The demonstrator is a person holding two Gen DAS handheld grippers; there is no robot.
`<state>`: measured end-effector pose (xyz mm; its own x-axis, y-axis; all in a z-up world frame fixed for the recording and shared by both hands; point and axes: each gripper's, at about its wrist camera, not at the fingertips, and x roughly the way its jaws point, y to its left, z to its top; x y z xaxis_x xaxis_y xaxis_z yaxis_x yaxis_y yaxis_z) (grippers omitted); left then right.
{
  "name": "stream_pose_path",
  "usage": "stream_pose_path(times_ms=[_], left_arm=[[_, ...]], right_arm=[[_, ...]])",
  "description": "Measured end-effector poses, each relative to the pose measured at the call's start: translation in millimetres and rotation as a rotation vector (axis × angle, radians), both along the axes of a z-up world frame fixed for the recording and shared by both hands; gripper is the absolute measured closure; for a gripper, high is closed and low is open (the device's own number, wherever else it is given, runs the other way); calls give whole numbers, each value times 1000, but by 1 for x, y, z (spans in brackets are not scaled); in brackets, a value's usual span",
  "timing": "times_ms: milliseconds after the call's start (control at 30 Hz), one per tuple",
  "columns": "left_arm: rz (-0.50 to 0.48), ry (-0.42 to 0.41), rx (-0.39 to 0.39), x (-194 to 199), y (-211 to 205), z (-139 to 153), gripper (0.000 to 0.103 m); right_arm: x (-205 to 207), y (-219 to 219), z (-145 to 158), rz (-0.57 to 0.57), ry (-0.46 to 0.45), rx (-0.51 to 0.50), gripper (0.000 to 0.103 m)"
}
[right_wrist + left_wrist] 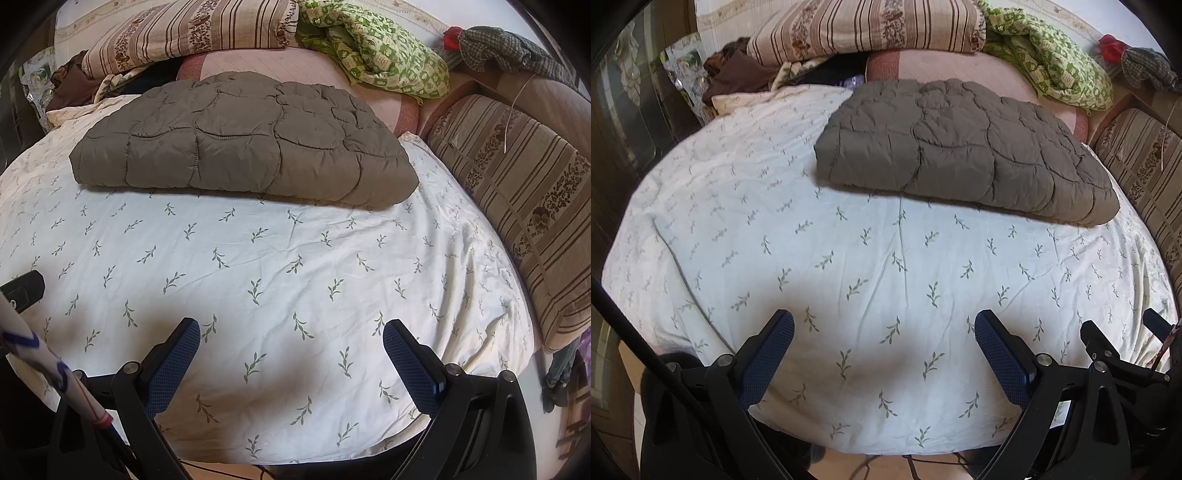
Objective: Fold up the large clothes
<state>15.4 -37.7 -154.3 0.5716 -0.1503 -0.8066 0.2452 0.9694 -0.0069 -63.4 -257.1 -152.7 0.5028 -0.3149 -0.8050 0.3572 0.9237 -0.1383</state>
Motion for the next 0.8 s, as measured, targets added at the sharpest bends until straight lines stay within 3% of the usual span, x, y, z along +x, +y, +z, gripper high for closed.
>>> stream_pose_path(times_ms=[800], left_arm=[[-14,-12,-30,-3,-1,3,5]], right_arm=[[-1,3,5,7,-16,-19,2]])
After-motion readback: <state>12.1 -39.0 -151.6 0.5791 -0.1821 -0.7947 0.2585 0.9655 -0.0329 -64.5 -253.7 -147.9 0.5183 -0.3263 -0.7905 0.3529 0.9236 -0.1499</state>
